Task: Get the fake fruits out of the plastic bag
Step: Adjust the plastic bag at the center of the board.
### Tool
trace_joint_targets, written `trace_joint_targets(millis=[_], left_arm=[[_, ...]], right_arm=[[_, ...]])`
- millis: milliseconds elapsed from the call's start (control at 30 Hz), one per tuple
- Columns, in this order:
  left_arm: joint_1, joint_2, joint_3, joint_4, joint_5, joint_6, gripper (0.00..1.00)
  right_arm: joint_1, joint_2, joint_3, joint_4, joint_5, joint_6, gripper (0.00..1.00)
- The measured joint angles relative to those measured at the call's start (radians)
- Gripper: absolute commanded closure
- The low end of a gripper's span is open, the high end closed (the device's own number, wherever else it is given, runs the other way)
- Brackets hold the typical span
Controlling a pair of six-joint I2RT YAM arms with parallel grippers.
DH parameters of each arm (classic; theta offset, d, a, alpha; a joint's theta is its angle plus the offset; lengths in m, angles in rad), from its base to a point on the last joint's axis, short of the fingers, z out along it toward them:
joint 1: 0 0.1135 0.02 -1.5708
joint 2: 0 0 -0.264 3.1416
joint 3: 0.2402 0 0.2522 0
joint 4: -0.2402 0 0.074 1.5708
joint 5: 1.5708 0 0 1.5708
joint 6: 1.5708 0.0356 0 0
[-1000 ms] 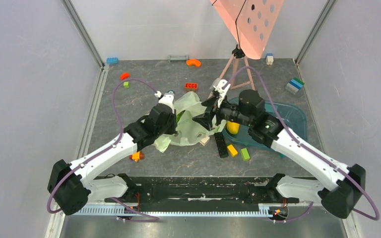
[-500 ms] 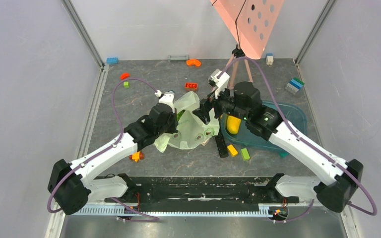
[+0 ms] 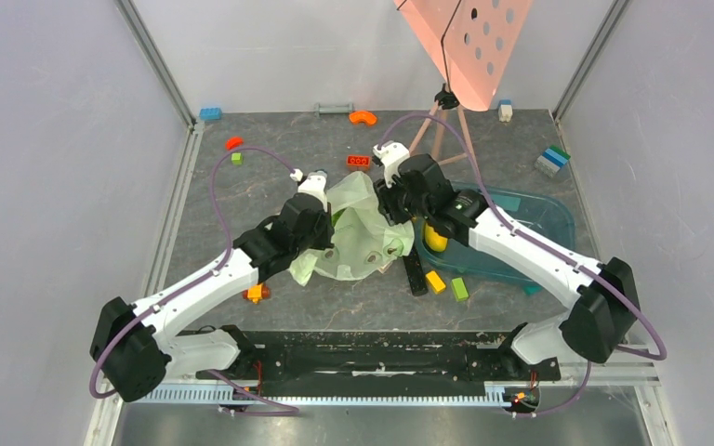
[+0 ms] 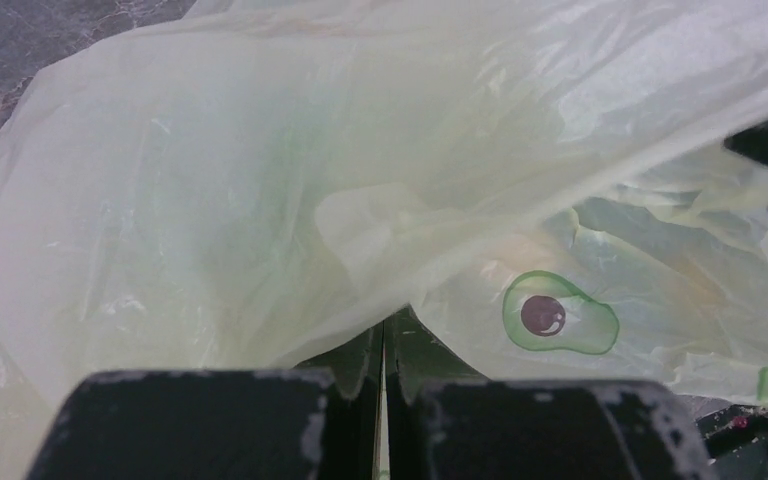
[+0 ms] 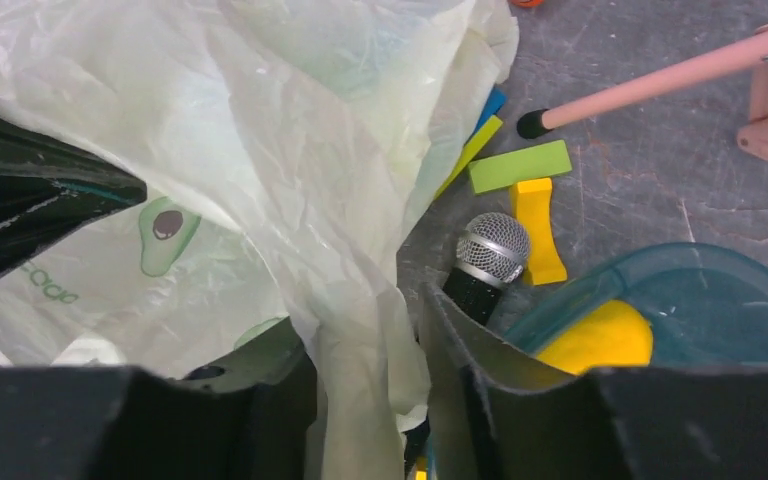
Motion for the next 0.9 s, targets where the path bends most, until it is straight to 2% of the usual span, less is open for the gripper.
trace_joint_targets(millis=[100,267,467,600,667,733,900], left_arm=[[0.0,0.003,-0.013,0.015,0.0,0.0,0.98],[0.0,0.009,-0.037,0.031,0.0,0.0,0.98],[0.0,0.006,-0.053,0.046,-0.001,0.0,0.98],[0.0,-0.018,-0.074,0.056,-0.005,0.0,0.98],[0.0,-0.031,-0.091,0.07,-0.003,-0.001,0.92],[0.0,-0.039,-0.108,0.091,0.003,-0.002,0.91],[0.0,-0.039,-0.128,0.158,0.035,-0.016,0.98]], right_arm=[[0.0,-0.021,-0.004,-0.004,0.035,0.003,0.86],[0.0,-0.132,-0.027,-0.002,0.006,0.0,0.98],[0.017,-0.272,-0.019,0.021,-0.132,0.015,1.0],[0.07,-0.295,-0.016,0.016,-0.188,0.027,0.98],[0.098,-0.309,-0.042,0.034,-0.19,0.037,0.98],[0.113,-0.339,-0.101,0.049,-0.183,0.05,0.98],[0.114,-0.372,-0.241,0.056,-0.126,0.075,0.98]])
